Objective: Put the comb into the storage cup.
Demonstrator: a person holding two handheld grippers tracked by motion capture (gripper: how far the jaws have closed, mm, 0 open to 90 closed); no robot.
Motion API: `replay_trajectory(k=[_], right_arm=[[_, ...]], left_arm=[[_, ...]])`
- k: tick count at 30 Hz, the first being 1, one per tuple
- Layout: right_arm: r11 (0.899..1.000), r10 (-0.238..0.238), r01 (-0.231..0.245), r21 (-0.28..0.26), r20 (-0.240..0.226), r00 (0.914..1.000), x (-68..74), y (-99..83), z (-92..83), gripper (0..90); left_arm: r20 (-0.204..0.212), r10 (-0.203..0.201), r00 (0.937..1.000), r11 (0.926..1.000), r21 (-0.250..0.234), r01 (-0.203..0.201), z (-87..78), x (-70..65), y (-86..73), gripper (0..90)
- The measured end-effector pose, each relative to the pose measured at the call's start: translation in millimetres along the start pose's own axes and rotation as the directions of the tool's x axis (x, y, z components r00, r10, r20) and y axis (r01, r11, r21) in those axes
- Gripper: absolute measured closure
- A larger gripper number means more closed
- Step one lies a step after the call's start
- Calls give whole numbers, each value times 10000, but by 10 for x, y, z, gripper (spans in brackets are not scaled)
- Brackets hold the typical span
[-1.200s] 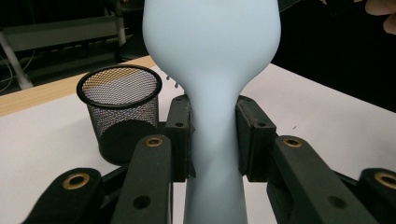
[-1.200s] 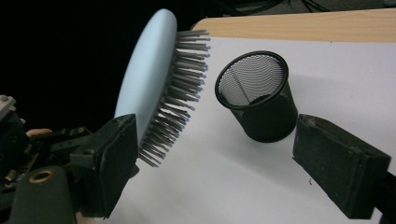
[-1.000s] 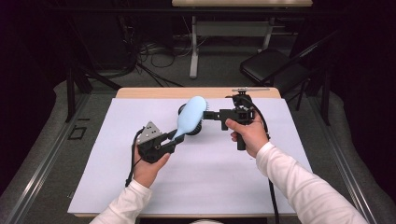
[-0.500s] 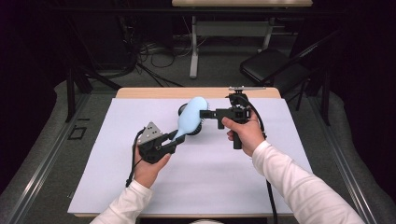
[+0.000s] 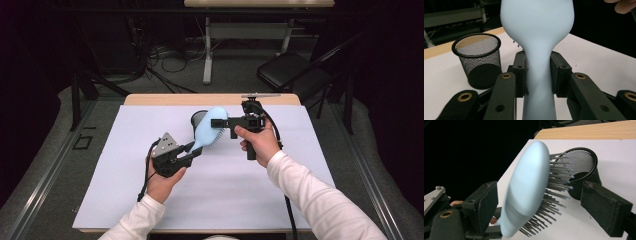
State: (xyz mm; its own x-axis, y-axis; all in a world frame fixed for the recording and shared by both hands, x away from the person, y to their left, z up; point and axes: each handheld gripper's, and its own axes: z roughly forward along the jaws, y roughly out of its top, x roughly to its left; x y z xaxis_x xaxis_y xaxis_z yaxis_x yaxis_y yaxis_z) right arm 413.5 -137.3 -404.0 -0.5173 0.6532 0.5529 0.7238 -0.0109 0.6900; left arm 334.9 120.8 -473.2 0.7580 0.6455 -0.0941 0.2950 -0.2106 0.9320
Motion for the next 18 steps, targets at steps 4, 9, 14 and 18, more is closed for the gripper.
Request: replay_trajectory(k=[4,9,14,18], right_arm=[[10000,3,-3,27,-60,10000,10,-8,23,145],[10000,-20,21,71,-127,9999,21,-16,49,146],[9999,15,-12,165,-205,9998,41,-26,82,148],[9999,-3,7,169,-237,9997,53,-31,100,153]], left_arm=[[53,-14,10000,10000,29,14,12,-17,-5,694],[107,50,9999,10000,64,-50,29,-37,-10,694],[99,81,9999,9999,103,-82,36,-48,-13,694],[132,86,9999,9999,131,-88,36,-49,-14,694]])
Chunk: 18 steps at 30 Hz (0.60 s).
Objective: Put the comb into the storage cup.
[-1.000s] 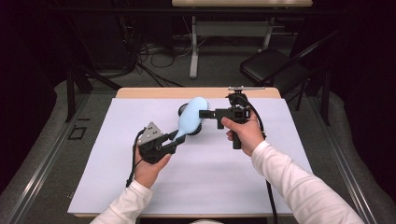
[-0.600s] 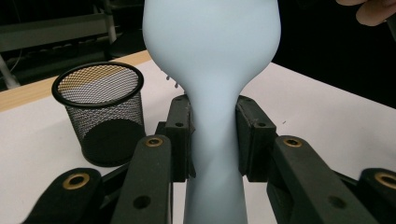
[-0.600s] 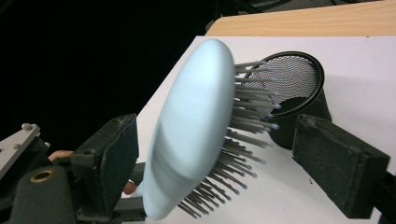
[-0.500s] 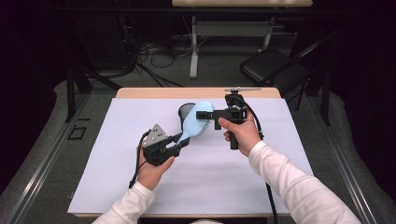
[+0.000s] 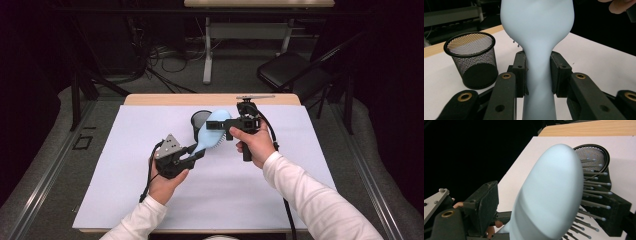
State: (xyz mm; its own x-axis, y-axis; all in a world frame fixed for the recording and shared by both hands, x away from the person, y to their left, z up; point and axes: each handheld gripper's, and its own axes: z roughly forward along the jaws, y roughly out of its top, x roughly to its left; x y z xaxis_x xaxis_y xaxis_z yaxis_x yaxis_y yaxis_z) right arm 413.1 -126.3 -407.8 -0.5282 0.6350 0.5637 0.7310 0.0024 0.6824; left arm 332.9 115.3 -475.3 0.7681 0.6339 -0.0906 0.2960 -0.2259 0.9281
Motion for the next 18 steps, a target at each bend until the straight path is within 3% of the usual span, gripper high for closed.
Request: replay_trajectory(k=[18], right_arm=[[9992,397,-396,81,-137,9991,-41,-4,10,225]], left_arm=[[-33,21,10000,10000,27,-21,10,-1,-11,694]])
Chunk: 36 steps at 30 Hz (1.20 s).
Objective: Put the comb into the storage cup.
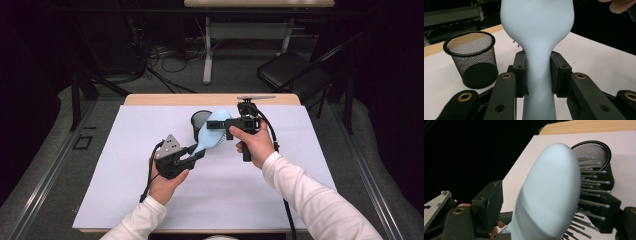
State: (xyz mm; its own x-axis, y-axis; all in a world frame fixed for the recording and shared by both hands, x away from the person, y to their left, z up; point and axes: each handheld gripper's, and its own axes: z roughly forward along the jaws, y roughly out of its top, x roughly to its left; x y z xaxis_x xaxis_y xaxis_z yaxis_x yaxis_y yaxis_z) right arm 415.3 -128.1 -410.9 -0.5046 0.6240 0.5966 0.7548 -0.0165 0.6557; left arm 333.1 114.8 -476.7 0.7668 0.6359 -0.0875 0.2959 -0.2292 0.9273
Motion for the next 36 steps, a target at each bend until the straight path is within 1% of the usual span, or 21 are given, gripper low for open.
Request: replay_trajectory(k=[2,5,10,11,15,19,21,26,29,31,36], right_arm=[[10000,94,-94,23,3,10000,-5,0,1,230],[9998,178,-178,32,-8,9998,-15,-2,2,237],[9997,256,-256,47,-45,9997,-33,-8,8,245],[9994,345,-345,78,-90,9994,-43,-9,10,258],[9989,447,-446,148,-122,9989,-63,-4,7,266],[9986,523,-522,125,-87,9986,-74,1,2,282],[9986,504,-503,131,-14,9987,-77,2,3,300],[9983,574,-573,82,-51,9983,-85,-2,-1,333],[9987,498,-497,92,-19,9988,-89,-4,4,366],[9987,496,-497,80,75,9987,-100,-11,5,372],[9986,531,-531,45,114,9985,-108,-16,9,372]], left_arm=[[-24,-54,10000,10000,-9,54,6,-1,-6,694],[43,-32,10000,10000,-1,32,9,6,-10,694],[5,-8,10000,10000,72,8,17,6,-18,695],[12,-11,10000,9999,101,11,20,7,-21,694],[-6,-2,10000,9999,124,2,25,2,-25,695],[-32,51,10000,9999,159,-51,30,-3,-27,695],[-35,62,10000,9998,171,-61,31,-3,-28,695],[-45,50,10000,9998,174,-49,32,-3,-32,694],[-54,49,10000,9998,192,-48,33,-1,-32,695],[-46,60,10000,9998,178,-59,34,3,-32,695],[-38,70,10000,9998,197,-69,38,3,-34,695]])
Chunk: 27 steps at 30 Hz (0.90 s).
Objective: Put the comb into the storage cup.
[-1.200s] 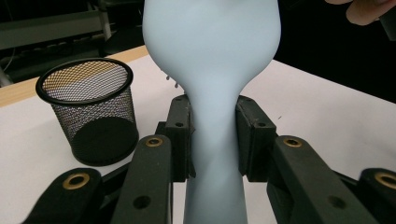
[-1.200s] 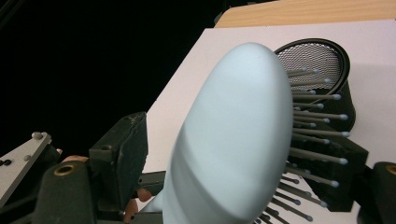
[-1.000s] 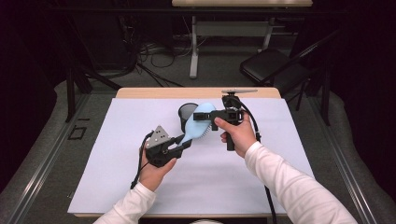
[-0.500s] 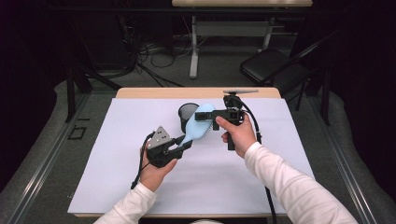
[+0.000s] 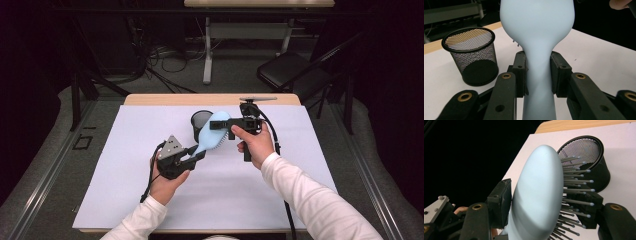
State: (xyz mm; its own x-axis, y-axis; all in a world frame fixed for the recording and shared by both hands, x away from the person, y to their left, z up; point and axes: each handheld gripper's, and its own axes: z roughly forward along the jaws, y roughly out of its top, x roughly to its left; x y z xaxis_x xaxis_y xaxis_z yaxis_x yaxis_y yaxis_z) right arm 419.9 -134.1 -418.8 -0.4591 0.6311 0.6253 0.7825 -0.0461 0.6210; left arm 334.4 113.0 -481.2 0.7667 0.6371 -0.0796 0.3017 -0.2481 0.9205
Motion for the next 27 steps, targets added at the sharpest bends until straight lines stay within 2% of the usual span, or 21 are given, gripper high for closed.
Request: replay_trajectory(k=[11,21,27], right_arm=[[10000,-2,2,-34,32,10000,3,-5,-1,377],[9962,866,-873,-80,-600,9944,-70,-14,-25,431],[9941,1053,-1069,-165,-776,9914,-92,-22,-27,440]], left_arm=[[10,-2,10000,10000,9,2,5,-1,-5,695],[47,3,10000,10000,69,-3,15,-3,-12,695],[40,-19,10000,10000,72,19,17,-2,-14,695]])
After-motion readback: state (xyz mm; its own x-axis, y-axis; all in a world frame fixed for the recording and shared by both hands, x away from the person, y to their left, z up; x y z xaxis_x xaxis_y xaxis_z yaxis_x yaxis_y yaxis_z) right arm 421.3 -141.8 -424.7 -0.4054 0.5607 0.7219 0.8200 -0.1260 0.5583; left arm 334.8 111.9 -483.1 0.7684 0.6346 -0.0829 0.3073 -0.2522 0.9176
